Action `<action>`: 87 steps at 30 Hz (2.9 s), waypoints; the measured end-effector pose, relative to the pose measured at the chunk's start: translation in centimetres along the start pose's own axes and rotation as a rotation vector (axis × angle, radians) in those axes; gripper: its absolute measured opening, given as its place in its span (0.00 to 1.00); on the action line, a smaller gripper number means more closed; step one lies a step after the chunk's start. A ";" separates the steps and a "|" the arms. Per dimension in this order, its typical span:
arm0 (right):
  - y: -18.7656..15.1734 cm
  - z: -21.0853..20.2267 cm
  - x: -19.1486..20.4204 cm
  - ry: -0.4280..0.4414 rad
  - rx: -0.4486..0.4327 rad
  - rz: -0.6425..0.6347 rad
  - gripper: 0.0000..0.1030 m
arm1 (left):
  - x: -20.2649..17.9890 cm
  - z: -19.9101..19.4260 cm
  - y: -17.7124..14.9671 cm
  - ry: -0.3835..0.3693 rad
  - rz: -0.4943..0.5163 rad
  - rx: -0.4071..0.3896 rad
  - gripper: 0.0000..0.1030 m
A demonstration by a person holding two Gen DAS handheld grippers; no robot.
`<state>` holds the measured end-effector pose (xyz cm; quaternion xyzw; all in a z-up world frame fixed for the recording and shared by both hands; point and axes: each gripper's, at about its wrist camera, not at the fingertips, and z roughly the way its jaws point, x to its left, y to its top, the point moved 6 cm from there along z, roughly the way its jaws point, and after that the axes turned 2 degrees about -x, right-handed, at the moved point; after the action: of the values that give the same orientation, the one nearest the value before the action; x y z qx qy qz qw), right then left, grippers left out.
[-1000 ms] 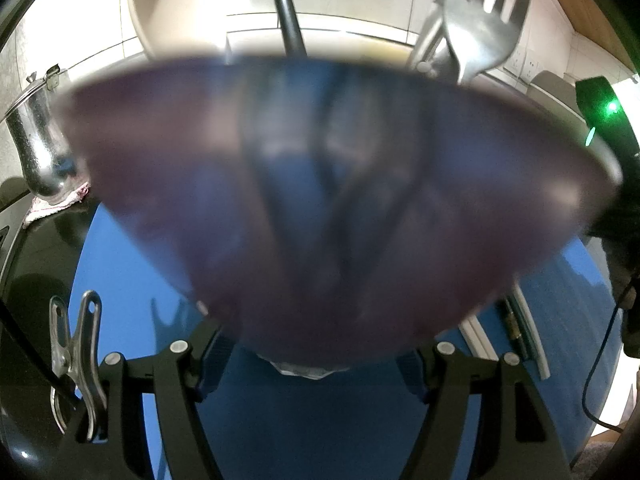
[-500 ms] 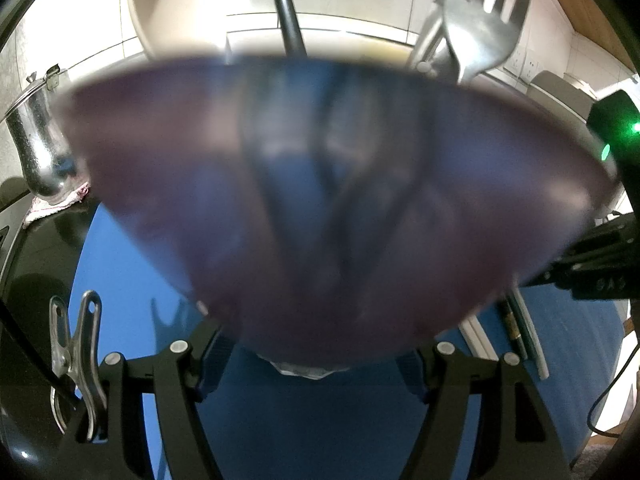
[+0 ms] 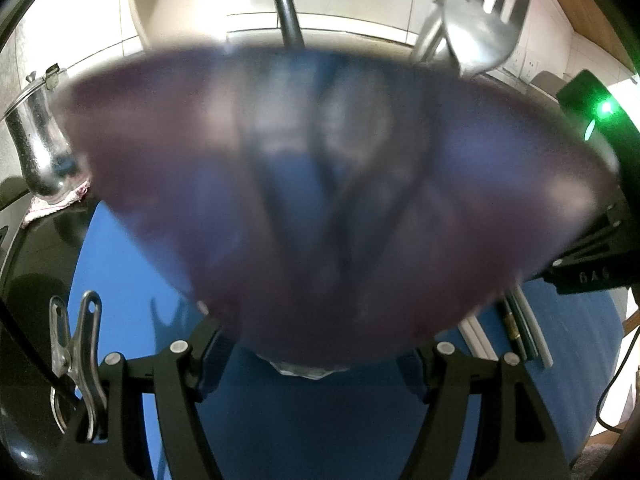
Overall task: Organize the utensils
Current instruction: 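Grasp the wooden fork with the right tool and lift it, then lower the wooden fork into the glass cup and open the right tool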
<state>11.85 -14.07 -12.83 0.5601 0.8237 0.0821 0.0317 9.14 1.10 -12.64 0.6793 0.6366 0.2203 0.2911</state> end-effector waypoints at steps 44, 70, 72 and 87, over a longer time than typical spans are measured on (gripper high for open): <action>-0.7 -16.5 3.2 0.392 -0.743 0.132 0.07 | -0.4 0.4 -0.2 0.012 0.003 0.017 0.71; 7.1 -16.6 10.6 0.461 -0.819 -0.033 0.07 | -0.7 0.1 0.0 0.014 0.006 0.017 0.71; 7.4 -15.9 10.8 0.457 -0.800 -0.041 0.07 | -0.7 0.1 0.0 0.014 0.006 0.017 0.71; 7.2 -14.5 11.5 0.522 -0.720 -0.053 0.19 | -0.9 0.1 0.2 0.016 0.007 0.018 0.71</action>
<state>12.12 -2.21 3.14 0.4524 0.7372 0.5016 0.0176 9.24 0.19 -12.49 0.6823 0.6385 0.2209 0.2791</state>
